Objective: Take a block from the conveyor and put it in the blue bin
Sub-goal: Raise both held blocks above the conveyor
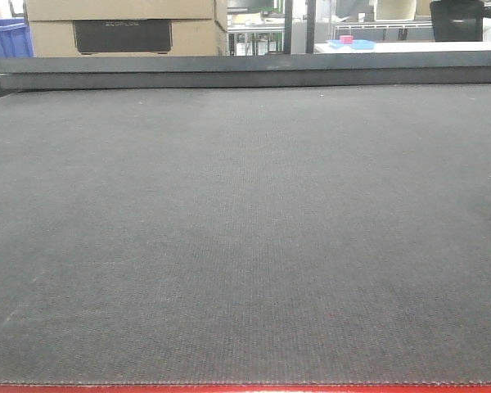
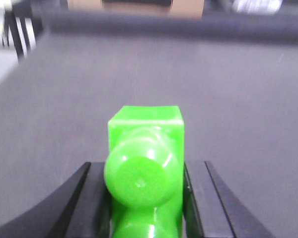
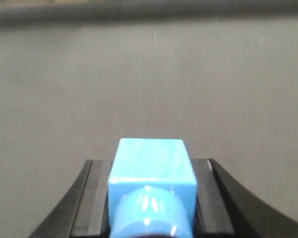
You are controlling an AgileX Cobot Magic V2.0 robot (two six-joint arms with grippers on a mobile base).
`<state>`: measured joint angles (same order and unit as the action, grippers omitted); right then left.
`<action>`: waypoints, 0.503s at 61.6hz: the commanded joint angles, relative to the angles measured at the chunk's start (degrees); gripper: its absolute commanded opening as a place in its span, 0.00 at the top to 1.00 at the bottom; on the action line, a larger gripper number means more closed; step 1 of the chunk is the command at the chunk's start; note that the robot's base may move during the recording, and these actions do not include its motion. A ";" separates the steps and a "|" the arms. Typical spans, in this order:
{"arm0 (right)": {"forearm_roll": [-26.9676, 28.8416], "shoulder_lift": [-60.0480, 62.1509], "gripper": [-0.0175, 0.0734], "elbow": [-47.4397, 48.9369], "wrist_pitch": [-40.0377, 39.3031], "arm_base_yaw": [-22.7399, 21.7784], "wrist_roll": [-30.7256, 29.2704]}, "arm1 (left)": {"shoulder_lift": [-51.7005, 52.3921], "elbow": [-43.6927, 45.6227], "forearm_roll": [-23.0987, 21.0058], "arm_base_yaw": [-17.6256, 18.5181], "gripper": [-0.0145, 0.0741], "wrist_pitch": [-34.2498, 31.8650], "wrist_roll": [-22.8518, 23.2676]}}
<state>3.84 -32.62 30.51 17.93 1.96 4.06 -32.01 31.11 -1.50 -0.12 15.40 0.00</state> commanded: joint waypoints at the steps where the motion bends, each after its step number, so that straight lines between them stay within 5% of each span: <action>1: -0.60 4.48 0.99 -0.22 -1.50 0.00 -0.46 | 4.90 -0.17 -0.34 -0.14 0.96 -0.18 0.00; 31: -0.60 17.14 0.99 -0.22 -1.96 0.00 -0.46 | 17.63 -0.17 -0.34 -0.14 0.96 -0.18 0.00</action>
<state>3.84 -16.73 30.48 17.57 1.96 4.06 -15.31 31.01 -1.50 -0.12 15.84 0.00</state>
